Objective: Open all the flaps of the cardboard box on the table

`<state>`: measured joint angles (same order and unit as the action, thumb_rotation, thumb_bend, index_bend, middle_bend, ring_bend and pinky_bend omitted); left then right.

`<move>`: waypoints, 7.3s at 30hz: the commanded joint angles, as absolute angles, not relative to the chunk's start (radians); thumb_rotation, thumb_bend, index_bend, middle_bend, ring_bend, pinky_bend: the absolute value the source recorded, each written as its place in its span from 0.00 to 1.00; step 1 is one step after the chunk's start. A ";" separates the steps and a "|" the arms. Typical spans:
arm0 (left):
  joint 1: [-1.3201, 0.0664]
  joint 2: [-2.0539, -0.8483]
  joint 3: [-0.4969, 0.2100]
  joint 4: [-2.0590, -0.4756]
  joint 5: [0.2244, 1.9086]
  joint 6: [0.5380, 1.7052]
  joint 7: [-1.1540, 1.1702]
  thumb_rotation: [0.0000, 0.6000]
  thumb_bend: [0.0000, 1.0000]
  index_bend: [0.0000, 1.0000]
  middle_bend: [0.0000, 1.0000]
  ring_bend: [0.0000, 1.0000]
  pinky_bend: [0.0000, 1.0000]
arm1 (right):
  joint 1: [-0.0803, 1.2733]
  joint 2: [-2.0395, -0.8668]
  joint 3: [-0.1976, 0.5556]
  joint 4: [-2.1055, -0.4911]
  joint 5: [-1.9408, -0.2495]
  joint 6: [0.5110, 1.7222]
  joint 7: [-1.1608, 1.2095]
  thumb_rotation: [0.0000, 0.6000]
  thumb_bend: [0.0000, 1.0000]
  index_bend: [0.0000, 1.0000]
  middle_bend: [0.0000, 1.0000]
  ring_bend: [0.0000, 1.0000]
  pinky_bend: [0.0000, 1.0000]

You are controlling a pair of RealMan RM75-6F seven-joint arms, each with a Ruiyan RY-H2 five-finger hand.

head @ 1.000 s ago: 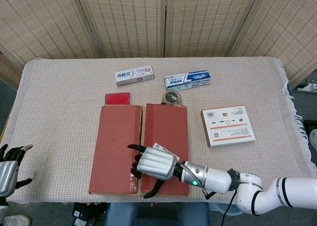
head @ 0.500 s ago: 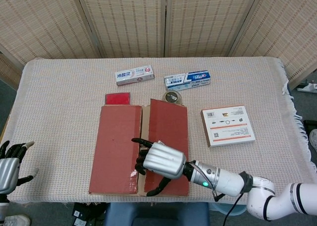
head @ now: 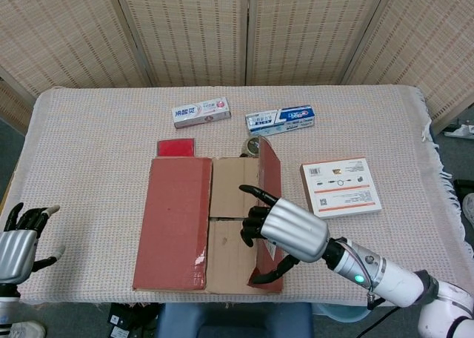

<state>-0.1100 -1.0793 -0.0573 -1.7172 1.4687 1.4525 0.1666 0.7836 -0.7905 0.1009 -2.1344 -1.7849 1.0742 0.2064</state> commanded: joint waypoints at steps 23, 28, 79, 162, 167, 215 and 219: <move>-0.171 -1.029 -0.071 -1.796 1.523 1.417 0.171 1.00 0.27 0.20 0.25 0.20 0.00 | 0.548 -0.656 -0.008 -2.030 -1.954 1.359 0.468 0.55 0.11 0.53 0.54 0.42 0.00; -0.216 -1.009 -0.086 -1.815 1.558 1.384 0.143 1.00 0.27 0.20 0.25 0.20 0.00 | 0.508 -0.648 -0.029 -1.999 -1.963 1.391 0.507 0.55 0.11 0.53 0.54 0.42 0.00; -0.865 -1.136 -0.074 -1.827 1.922 0.940 -0.224 0.21 0.21 0.33 0.38 0.35 0.00 | 0.360 -0.737 -0.052 -1.851 -1.871 1.433 0.576 0.54 0.11 0.54 0.54 0.42 0.00; -0.607 -0.759 -0.094 -1.843 1.627 1.244 -0.133 0.19 0.21 0.57 0.56 0.50 0.00 | 0.343 -0.759 -0.009 -1.822 -1.840 1.453 0.609 0.54 0.11 0.53 0.54 0.42 0.00; -0.602 -0.772 -0.110 -1.829 1.584 1.226 -0.128 0.18 0.21 0.53 0.56 0.48 0.00 | 0.352 -0.770 -0.011 -1.823 -1.839 1.429 0.593 0.57 0.11 0.53 0.52 0.41 0.00; -0.590 -0.851 -0.097 -1.902 1.668 1.160 -0.022 0.18 0.21 0.38 0.46 0.40 0.00 | 0.732 -1.266 0.199 -1.789 -1.516 0.985 -0.011 1.00 0.11 0.00 0.08 0.11 0.01; -0.589 -0.851 -0.097 -1.901 1.667 1.158 -0.024 0.18 0.21 0.38 0.46 0.40 0.00 | 0.749 -1.294 0.198 -1.770 -1.507 0.976 -0.039 1.00 0.11 0.00 0.08 0.11 0.01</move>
<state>-0.5888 -0.8511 -0.0966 -1.9012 1.6668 1.1578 -0.0235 0.7439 -1.2870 0.1978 -1.7758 -1.5104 0.9794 -0.0322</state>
